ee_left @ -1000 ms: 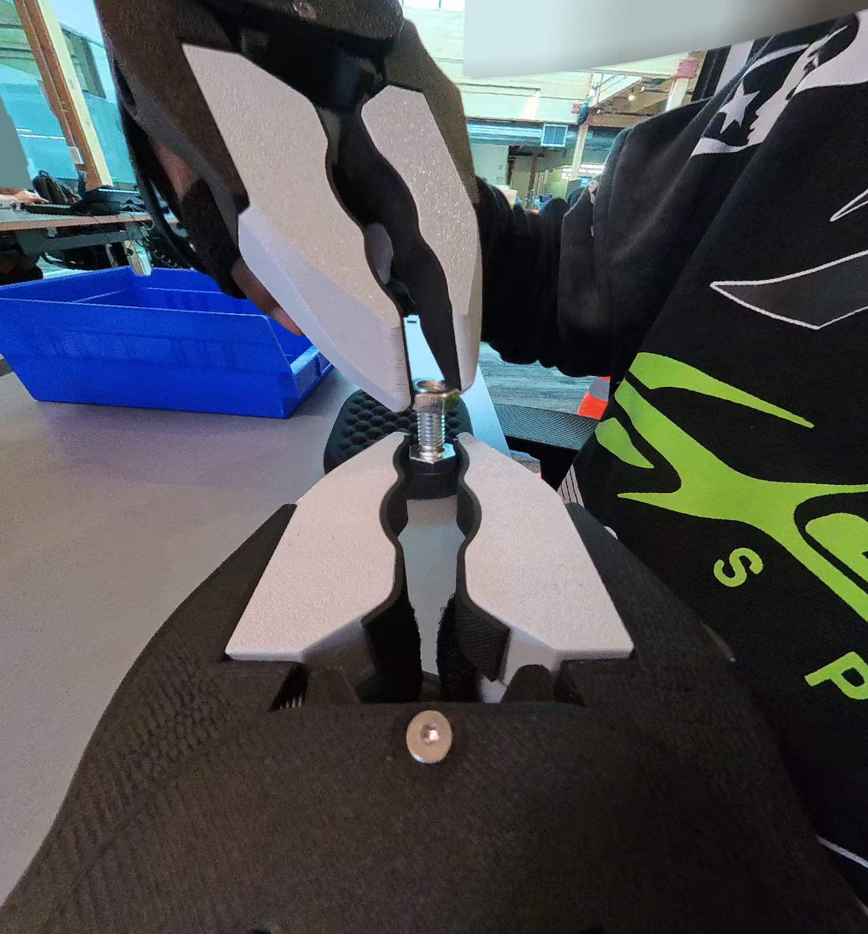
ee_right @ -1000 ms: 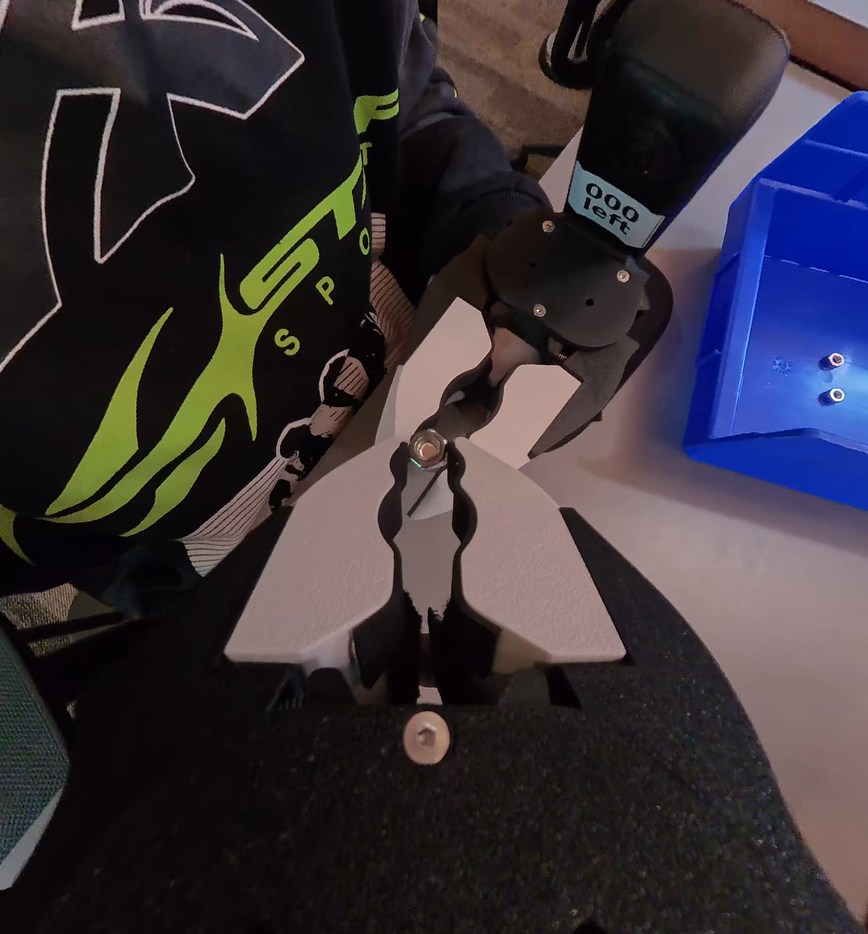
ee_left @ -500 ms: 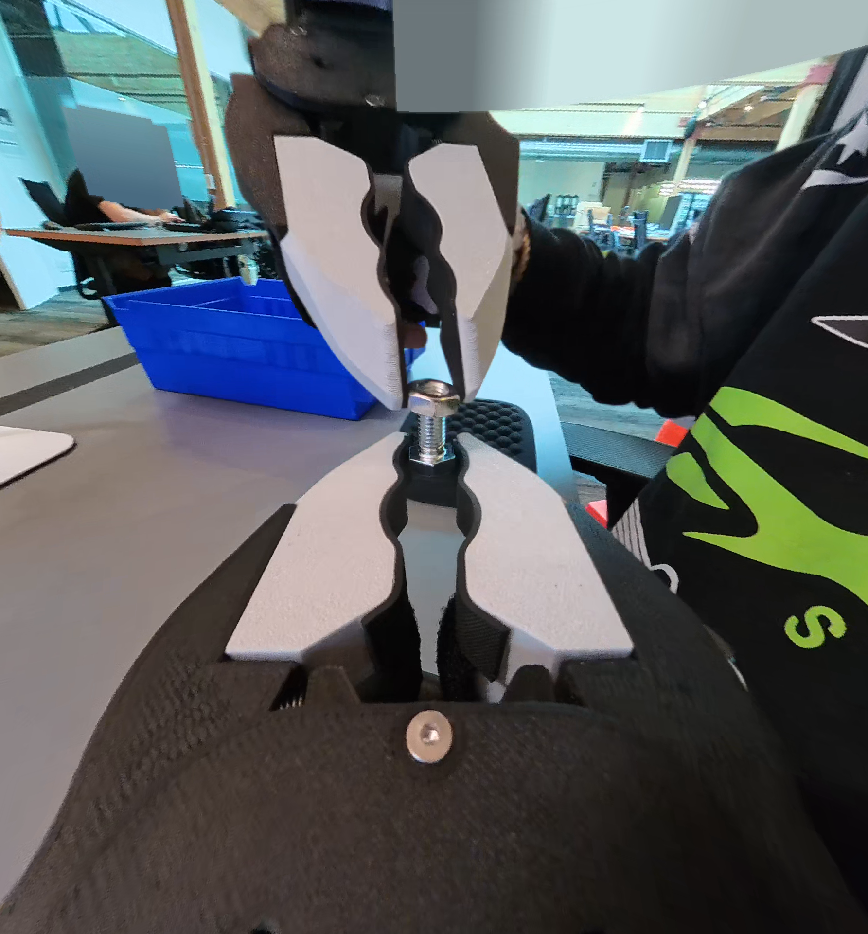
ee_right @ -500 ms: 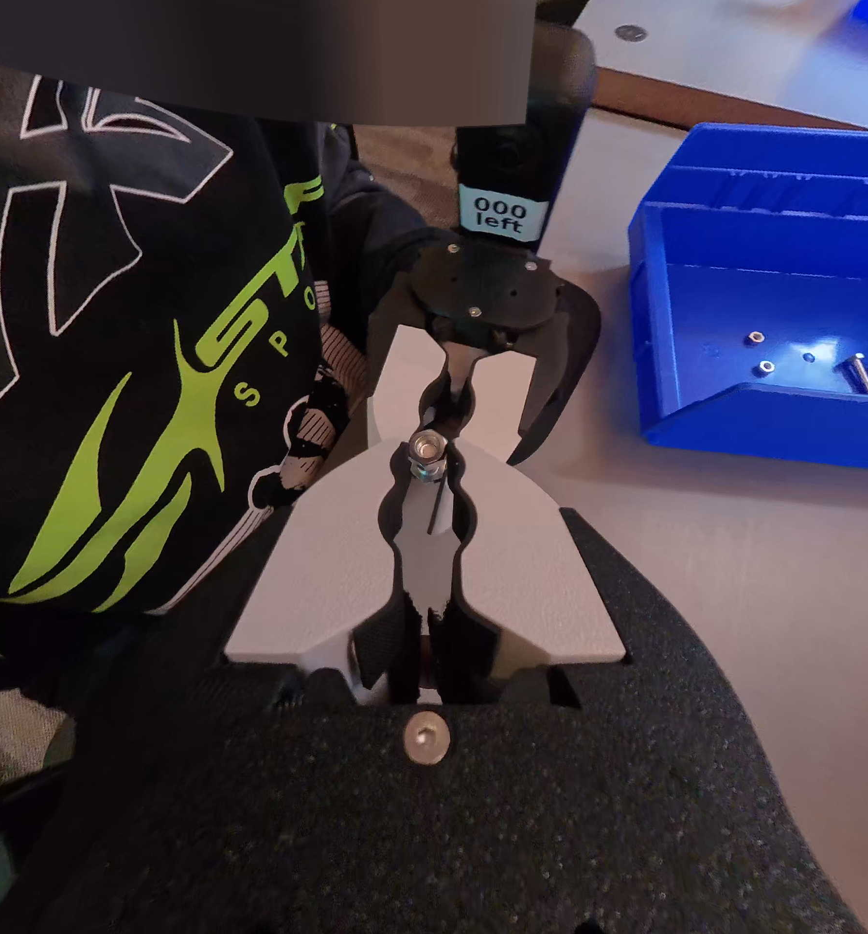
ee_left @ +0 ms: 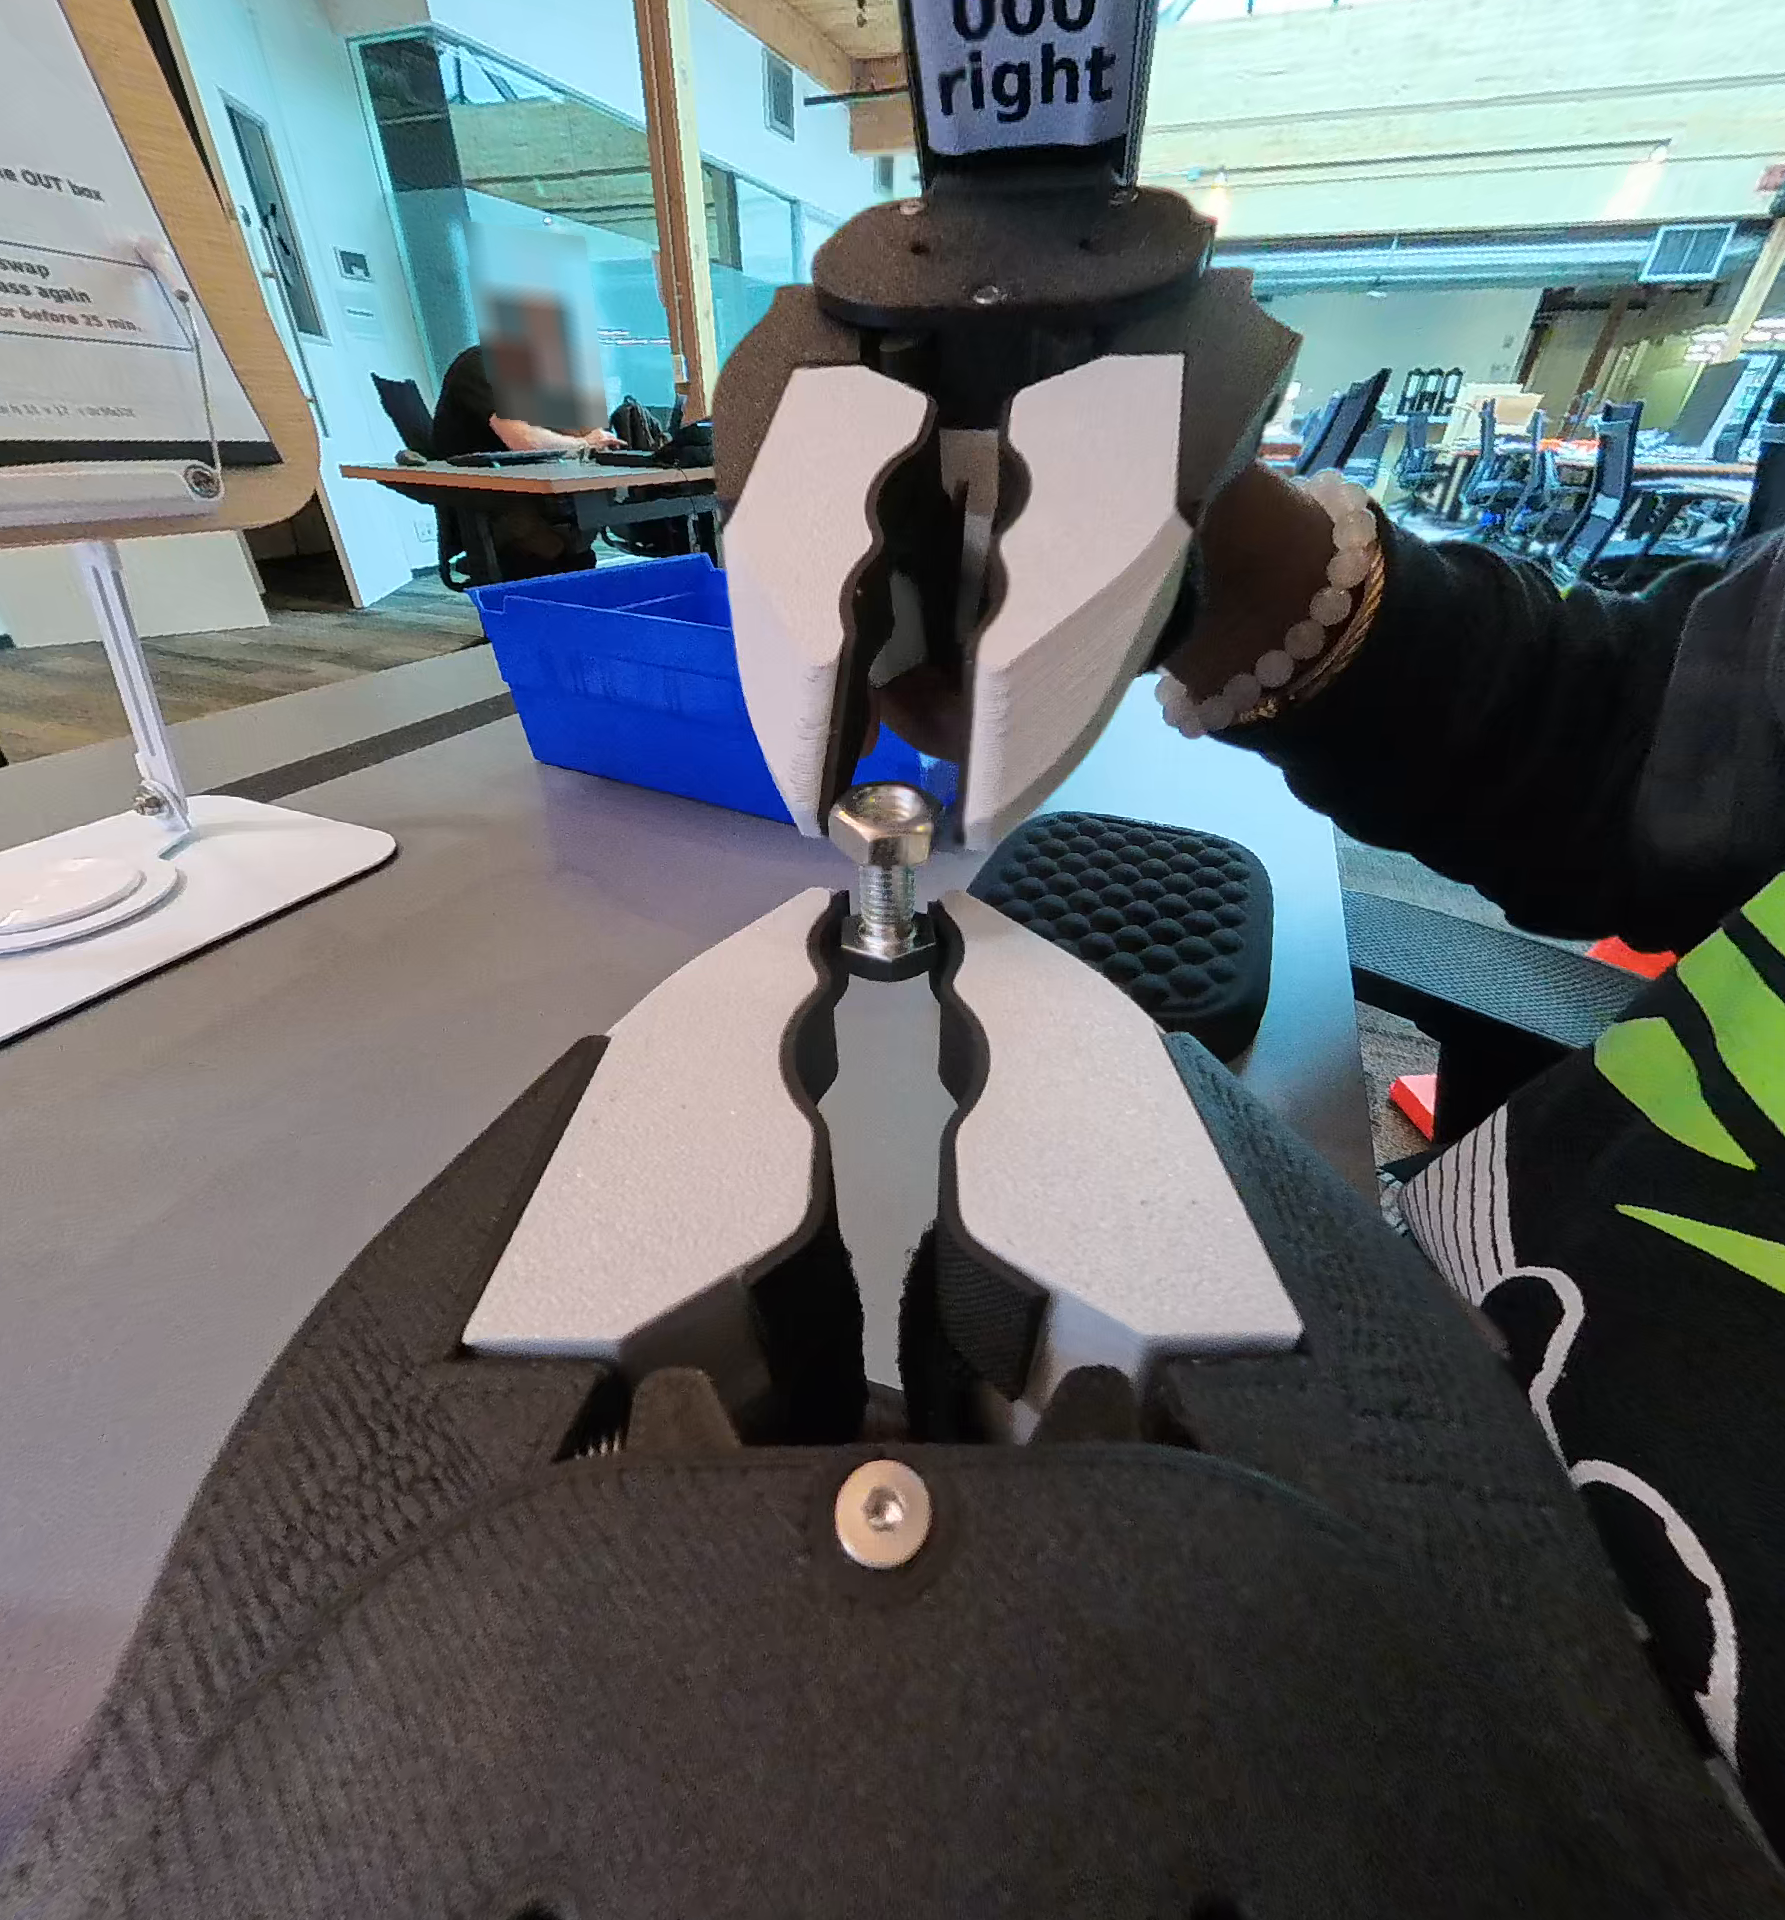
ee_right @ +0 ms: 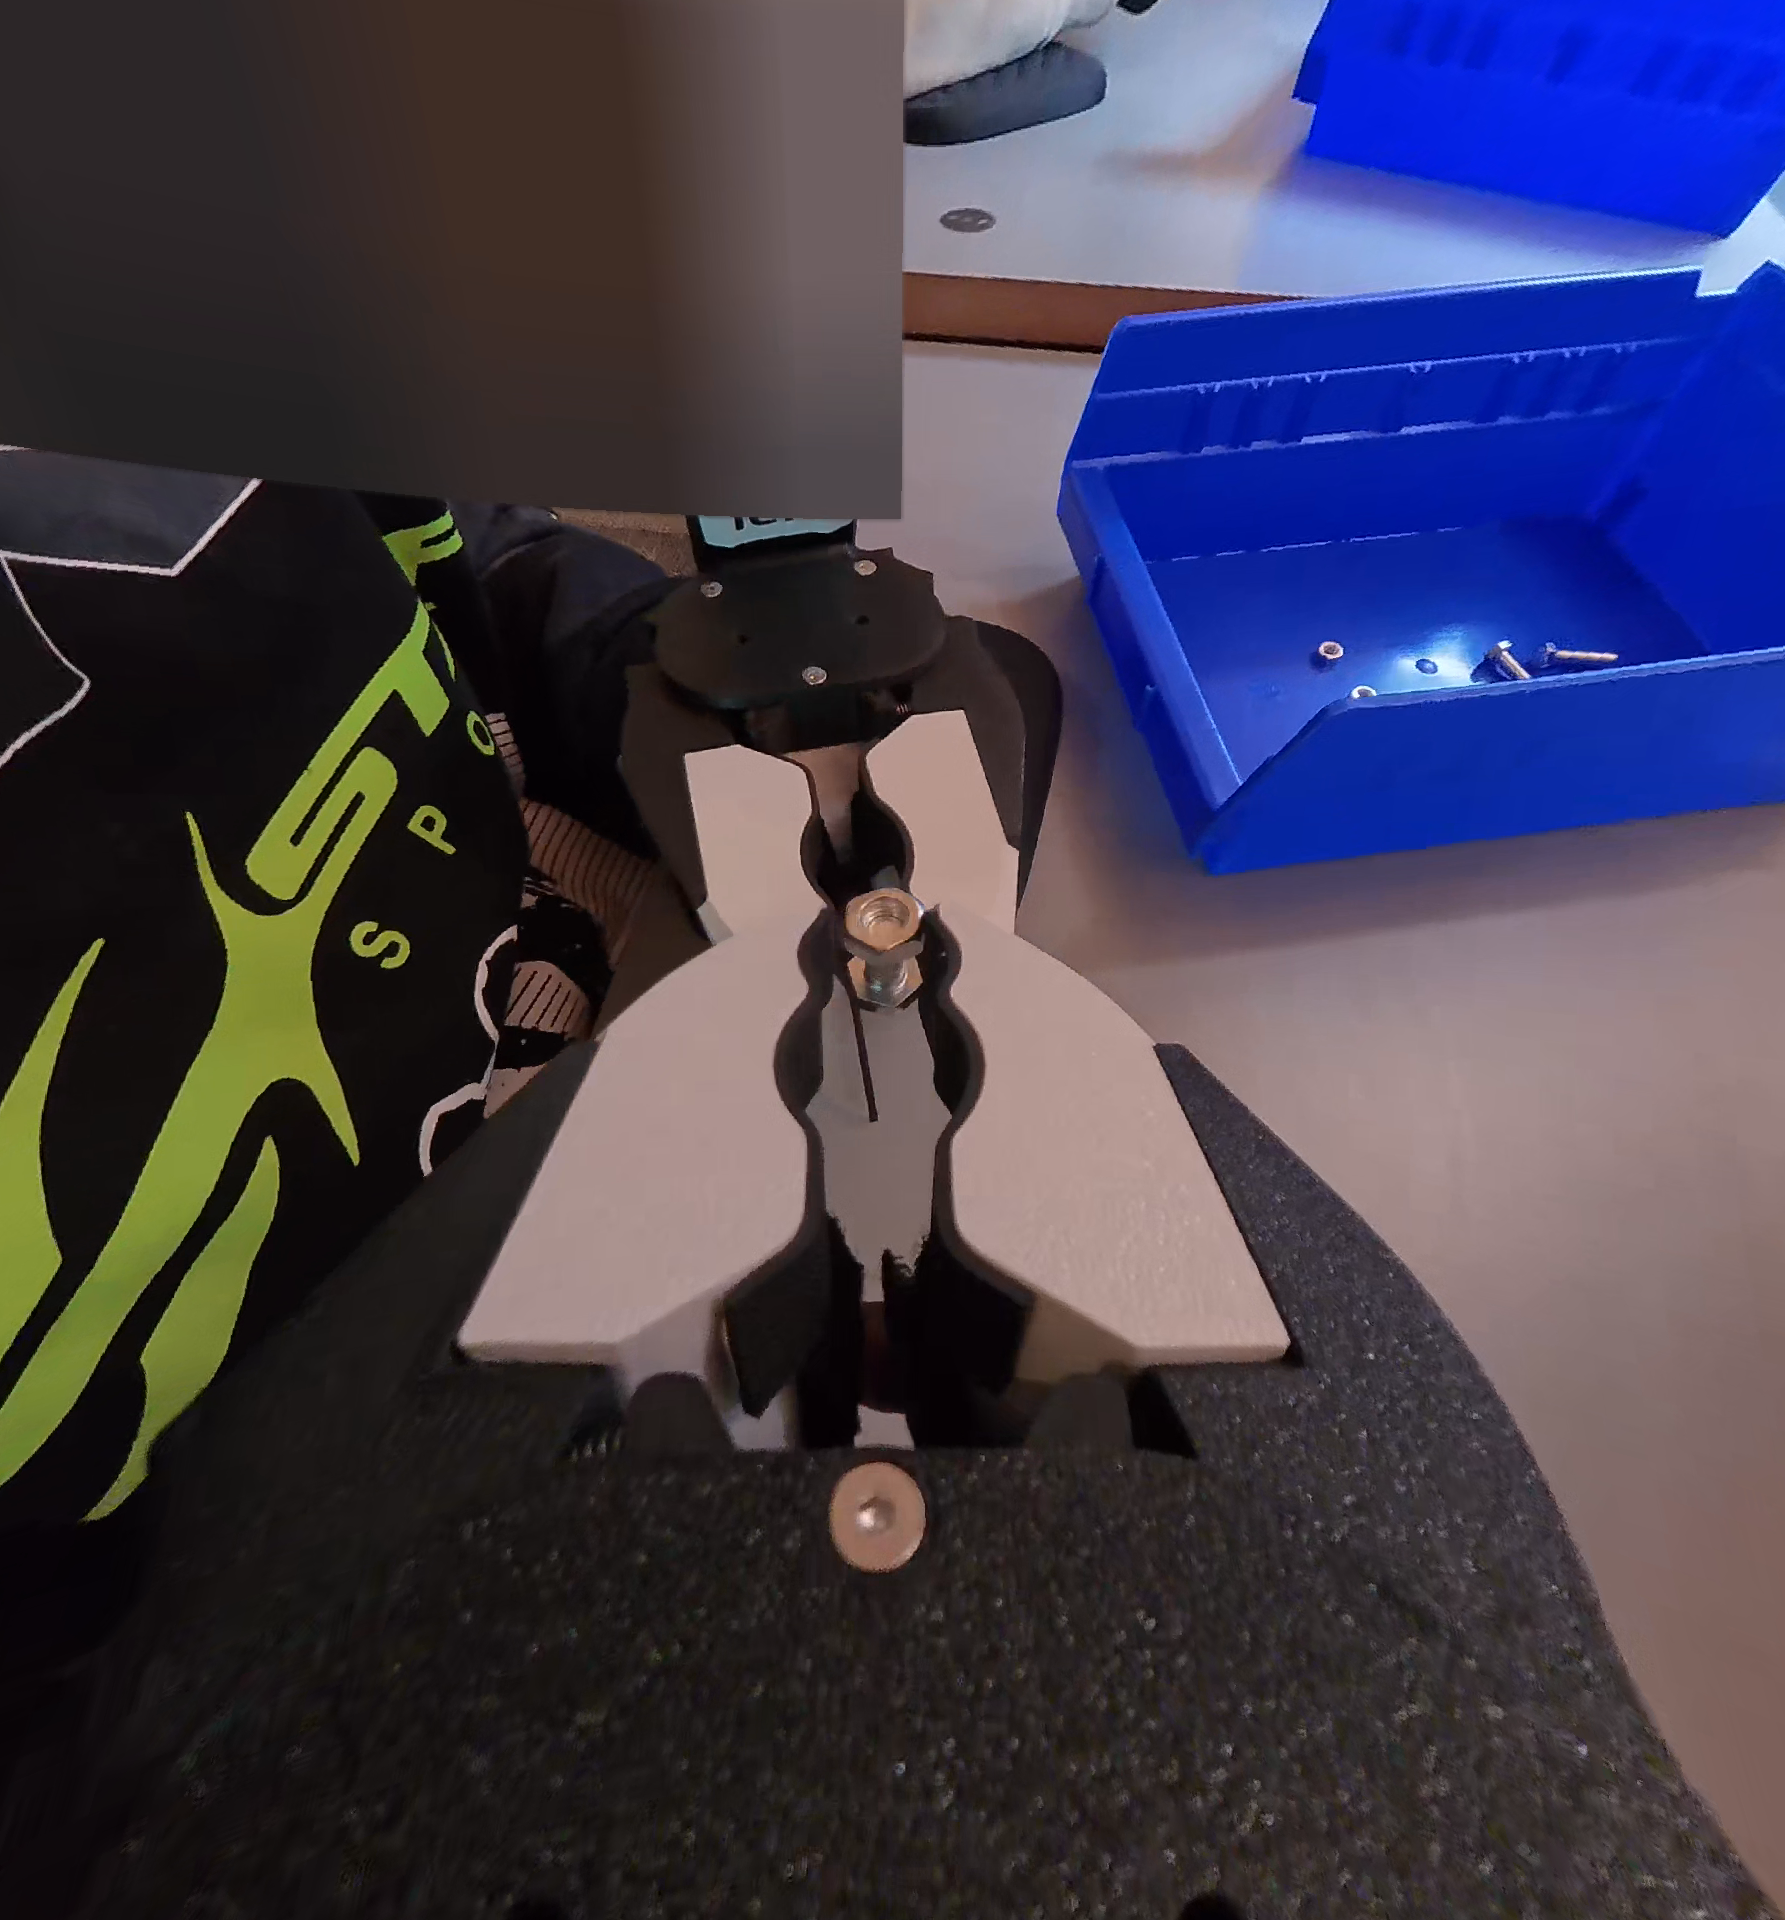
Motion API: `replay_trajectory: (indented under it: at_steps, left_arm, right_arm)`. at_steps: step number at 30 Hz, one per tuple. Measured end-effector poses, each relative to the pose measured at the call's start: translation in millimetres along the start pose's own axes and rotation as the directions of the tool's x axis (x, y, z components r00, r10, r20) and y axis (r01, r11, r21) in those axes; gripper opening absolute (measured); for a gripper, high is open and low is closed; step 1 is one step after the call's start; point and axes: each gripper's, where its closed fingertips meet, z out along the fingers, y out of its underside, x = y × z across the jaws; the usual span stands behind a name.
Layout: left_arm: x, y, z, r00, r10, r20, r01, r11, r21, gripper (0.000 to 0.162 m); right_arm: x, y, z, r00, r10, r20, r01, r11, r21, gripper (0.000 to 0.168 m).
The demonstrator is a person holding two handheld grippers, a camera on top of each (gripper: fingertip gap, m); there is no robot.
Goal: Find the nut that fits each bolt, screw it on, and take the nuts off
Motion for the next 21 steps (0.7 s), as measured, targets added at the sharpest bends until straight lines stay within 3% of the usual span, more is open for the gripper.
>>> replay_trajectory:
  at_steps: [7,12,21]
  left_arm:
    - [-1.7,0.0,-0.4,1.000,-0.007,-0.007,0.007,1.000,-0.006,0.015]
    - [-6.3,-0.7,-2.4,0.999,-0.032,0.004,0.032,1.000,0.001,0.015]
    - [-4.5,0.5,2.1,0.999,-0.032,0.004,0.032,0.999,-0.011,0.015]
  right_arm:
    - [3.3,0.6,-2.2,0.999,0.022,-0.028,-0.021,0.998,0.051,0.031]
    - [2.9,-3.7,-4.5,0.996,0.072,-0.061,-0.058,0.977,0.205,0.038]
    - [-2.2,0.0,-1.6,0.994,0.094,-0.064,-0.073,0.958,0.276,0.033]
